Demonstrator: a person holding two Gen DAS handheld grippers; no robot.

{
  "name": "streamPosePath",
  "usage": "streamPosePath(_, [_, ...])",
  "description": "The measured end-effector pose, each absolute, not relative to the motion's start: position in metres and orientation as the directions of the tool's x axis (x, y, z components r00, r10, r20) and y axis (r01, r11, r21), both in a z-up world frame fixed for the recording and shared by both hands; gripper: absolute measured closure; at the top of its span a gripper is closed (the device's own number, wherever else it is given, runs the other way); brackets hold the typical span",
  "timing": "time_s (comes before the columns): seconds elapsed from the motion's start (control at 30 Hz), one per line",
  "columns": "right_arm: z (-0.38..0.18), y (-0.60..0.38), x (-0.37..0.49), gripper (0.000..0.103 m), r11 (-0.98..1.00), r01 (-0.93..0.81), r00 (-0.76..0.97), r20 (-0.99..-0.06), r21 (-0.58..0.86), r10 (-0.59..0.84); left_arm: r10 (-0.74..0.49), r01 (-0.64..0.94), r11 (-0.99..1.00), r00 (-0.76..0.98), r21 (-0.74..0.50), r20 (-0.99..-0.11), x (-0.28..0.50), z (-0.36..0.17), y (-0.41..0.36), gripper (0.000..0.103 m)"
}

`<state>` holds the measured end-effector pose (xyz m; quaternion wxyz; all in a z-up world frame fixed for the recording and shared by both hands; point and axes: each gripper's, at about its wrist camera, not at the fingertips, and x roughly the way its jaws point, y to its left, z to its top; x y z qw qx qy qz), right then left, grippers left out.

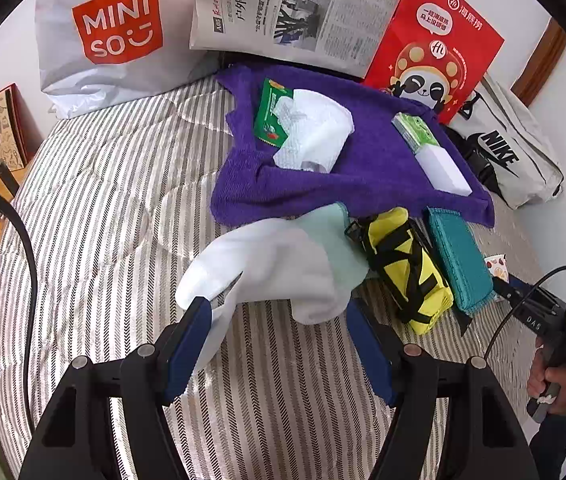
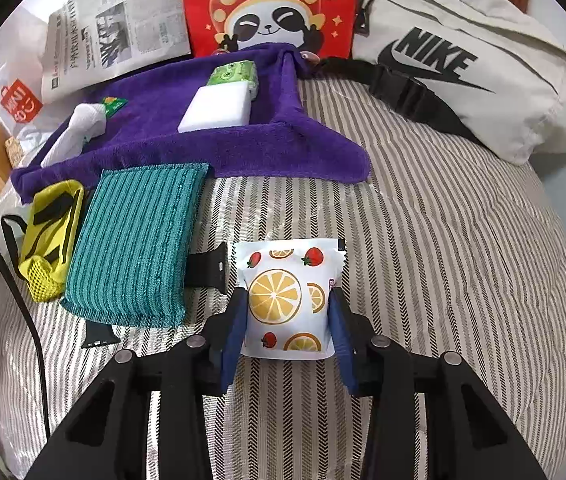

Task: Organize soft objects
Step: 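Grasp the white-and-mint sock with the left gripper while the right gripper holds the sachet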

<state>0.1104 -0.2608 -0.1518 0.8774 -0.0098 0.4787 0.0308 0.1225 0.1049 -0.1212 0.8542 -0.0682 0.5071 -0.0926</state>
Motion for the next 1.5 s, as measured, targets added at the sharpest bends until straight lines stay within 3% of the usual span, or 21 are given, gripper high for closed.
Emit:
streamPosePath(0.3, [-0.149, -0.266, 0.106, 0.070, 0.995, -0.067, 0.527, -0.844, 0.077, 0.101, -0.221, 0.087, 0.975, 0.478, -0.205, -0.850, 0.119, -0.119, 0.109, 0.035])
streamPosePath(0.77, [-0.140, -0.272, 0.107, 0.071, 0.991, -0.077, 0.529, -0.837, 0.114, 0.137, -0.262, 0.137, 0.965, 0.478, -0.223, -0.838, 0.127, -0.119, 0.097, 0.035])
streamPosePath(0.87, [-0.140, -0.272, 0.109, 0.070, 0.990, -0.079, 0.530, -0.836, 0.120, 0.144, -0.242, 0.151, 0.970, 0.477, -0.193, -0.845, 0.140, -0.122, 0.089, 0.030])
streamPosePath(1.17, [-0.138, -0.285, 0.110, 0.070, 0.990, -0.042, 0.542, -0.829, 0.137, 0.138, -0.142, 0.163, 0.984, 0.458, -0.075, -0.878, 0.164, -0.149, 0.065, 0.030])
streamPosePath(1.23, [-0.138, -0.287, 0.111, 0.070, 0.989, -0.034, 0.541, -0.830, 0.141, 0.137, -0.151, 0.165, 0.983, 0.483, -0.080, -0.863, 0.162, -0.149, 0.066, 0.036])
streamPosePath(1.37, [-0.140, -0.285, 0.110, 0.070, 0.989, -0.036, 0.538, -0.831, 0.144, 0.141, -0.180, 0.153, 0.981, 0.503, -0.118, -0.845, 0.156, -0.149, 0.073, 0.063])
streamPosePath(1.5, [-0.140, -0.280, 0.108, 0.070, 0.988, -0.047, 0.536, -0.831, 0.145, 0.147, -0.231, 0.159, 0.972, 0.501, -0.174, -0.834, 0.148, -0.146, 0.079, 0.069])
